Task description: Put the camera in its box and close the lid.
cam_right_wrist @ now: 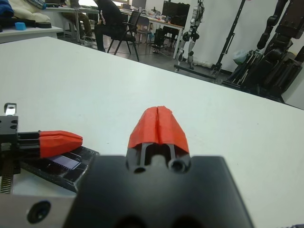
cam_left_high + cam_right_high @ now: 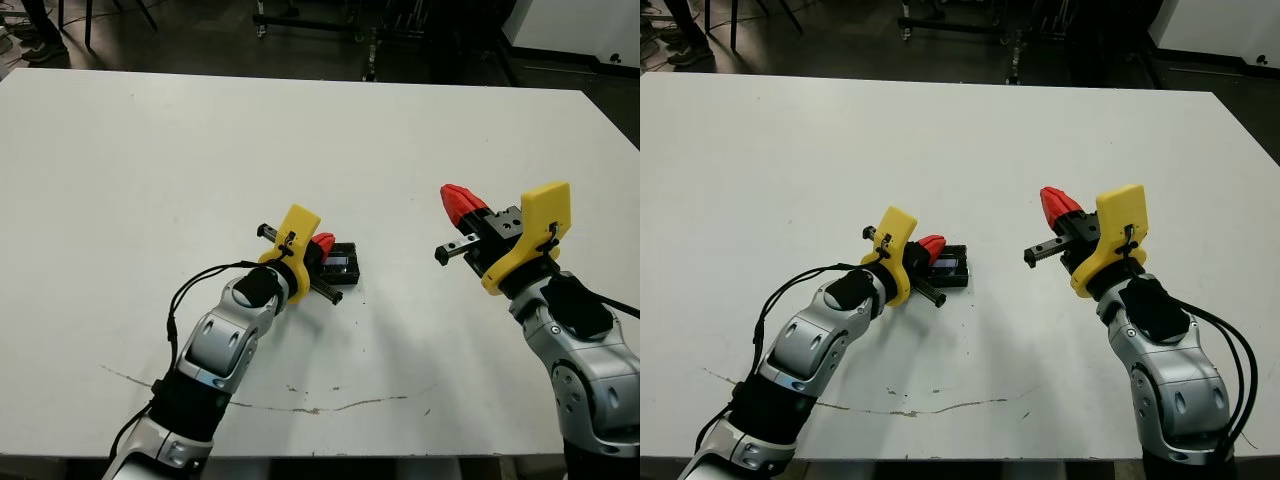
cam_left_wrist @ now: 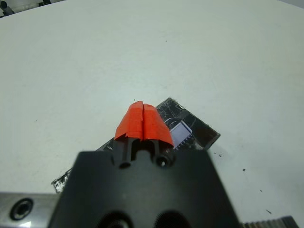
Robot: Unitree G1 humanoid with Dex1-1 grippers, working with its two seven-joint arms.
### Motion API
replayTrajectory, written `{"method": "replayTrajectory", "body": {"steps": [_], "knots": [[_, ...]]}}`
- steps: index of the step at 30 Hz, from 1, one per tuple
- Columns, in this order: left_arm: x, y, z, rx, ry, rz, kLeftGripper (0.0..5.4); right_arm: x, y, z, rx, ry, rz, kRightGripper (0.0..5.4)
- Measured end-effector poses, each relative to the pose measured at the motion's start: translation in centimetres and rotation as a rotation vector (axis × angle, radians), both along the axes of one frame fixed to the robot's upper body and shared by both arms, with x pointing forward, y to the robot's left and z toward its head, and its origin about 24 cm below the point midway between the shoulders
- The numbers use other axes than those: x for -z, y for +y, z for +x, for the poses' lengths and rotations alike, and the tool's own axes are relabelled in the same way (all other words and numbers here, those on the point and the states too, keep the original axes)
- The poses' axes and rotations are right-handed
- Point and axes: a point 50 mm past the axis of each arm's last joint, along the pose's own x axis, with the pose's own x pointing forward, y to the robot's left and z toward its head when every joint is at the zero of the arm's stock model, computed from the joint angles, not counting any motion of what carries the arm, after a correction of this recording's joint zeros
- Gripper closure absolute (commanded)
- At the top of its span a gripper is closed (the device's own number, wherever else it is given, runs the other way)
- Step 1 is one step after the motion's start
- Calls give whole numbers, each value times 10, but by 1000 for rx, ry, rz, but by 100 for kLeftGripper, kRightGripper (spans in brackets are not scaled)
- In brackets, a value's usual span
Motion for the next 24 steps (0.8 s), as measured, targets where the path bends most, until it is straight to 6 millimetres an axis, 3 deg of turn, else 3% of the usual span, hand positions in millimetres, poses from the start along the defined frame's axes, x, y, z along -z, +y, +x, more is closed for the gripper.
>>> {"method": "replayTrajectory", "body": {"steps": [5, 11, 17, 24], "knots": [[-8, 22, -16, -50, -10, -118, 538, 0, -1, 0, 9, -3, 1, 540], [-52, 56, -20, -194, -211, -217, 538, 0, 2, 1, 2, -2, 2, 540], [-75, 83, -22, -323, -346, -311, 538, 1, 3, 1, 0, -10, 25, 540], [-88, 116, -19, -512, -642, -208, 538, 4, 6, 8, 34, -14, 73, 540]]}}
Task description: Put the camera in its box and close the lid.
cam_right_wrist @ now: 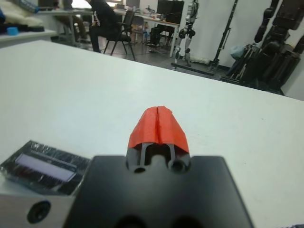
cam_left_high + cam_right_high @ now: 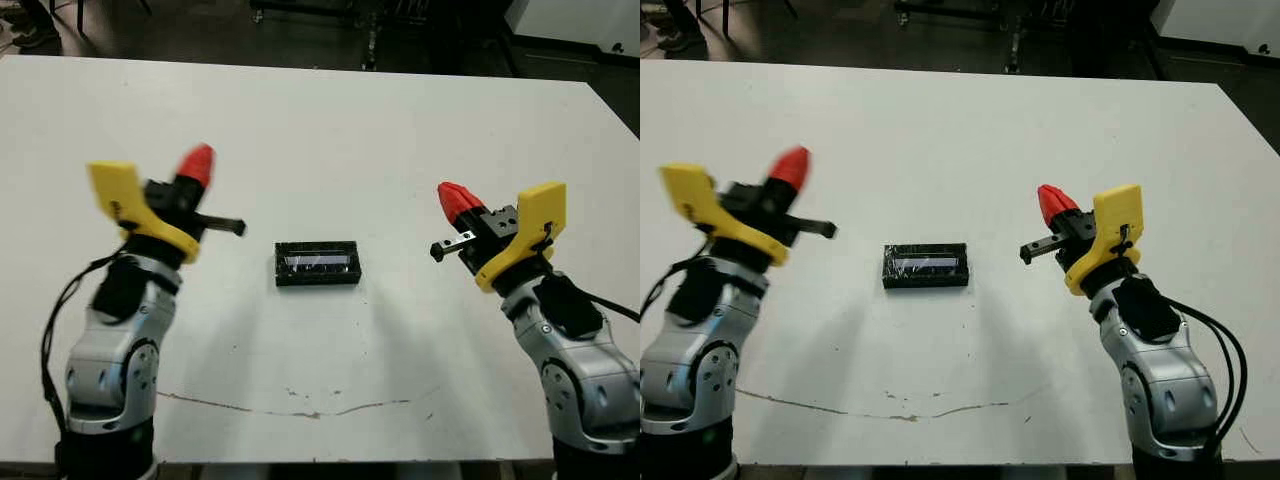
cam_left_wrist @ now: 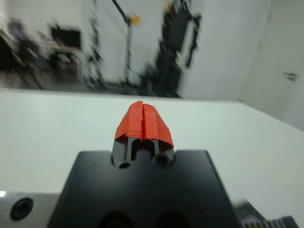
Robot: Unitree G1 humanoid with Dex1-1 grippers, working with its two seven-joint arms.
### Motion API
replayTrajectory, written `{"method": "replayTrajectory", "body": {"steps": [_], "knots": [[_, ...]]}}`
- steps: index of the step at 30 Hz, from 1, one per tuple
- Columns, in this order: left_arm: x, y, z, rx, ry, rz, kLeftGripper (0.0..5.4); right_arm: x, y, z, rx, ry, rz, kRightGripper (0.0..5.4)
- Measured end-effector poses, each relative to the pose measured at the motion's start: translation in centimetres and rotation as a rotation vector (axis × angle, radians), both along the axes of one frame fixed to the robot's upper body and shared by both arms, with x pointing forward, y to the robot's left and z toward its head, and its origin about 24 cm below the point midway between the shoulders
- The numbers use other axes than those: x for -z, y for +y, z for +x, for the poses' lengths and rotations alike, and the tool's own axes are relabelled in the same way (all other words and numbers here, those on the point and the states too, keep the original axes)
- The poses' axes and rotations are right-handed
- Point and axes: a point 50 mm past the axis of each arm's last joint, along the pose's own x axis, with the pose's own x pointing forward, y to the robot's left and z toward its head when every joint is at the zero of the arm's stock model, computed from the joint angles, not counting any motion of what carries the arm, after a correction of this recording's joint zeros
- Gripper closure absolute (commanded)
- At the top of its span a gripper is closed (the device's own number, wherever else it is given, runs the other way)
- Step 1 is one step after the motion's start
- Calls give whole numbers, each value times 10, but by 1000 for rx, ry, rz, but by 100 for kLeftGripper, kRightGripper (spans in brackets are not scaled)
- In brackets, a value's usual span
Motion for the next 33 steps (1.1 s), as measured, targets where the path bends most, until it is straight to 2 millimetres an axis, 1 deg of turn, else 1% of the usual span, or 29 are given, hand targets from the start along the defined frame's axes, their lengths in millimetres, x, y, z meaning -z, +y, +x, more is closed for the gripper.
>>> {"method": "replayTrajectory", "body": {"steps": [3, 5, 10, 14, 26, 33], "knots": [[7, 11, 4, -82, -35, 45, 538, 0, 1, 6, 30, -16, 14, 540], [13, 14, 6, -114, -43, 54, 538, 0, 1, 9, 73, -35, 13, 540], [22, 16, 6, -153, -72, 32, 538, 5, 2, 18, 201, -89, 42, 540], [25, 15, 5, -175, -82, 7, 538, 13, 3, 22, 264, -102, 84, 540], [32, 8, 5, -156, -45, -1, 538, 15, 0, 24, 272, -139, 92, 540], [32, 5, 5, -136, -33, -1, 538, 15, -1, 24, 271, -142, 77, 540]]}}
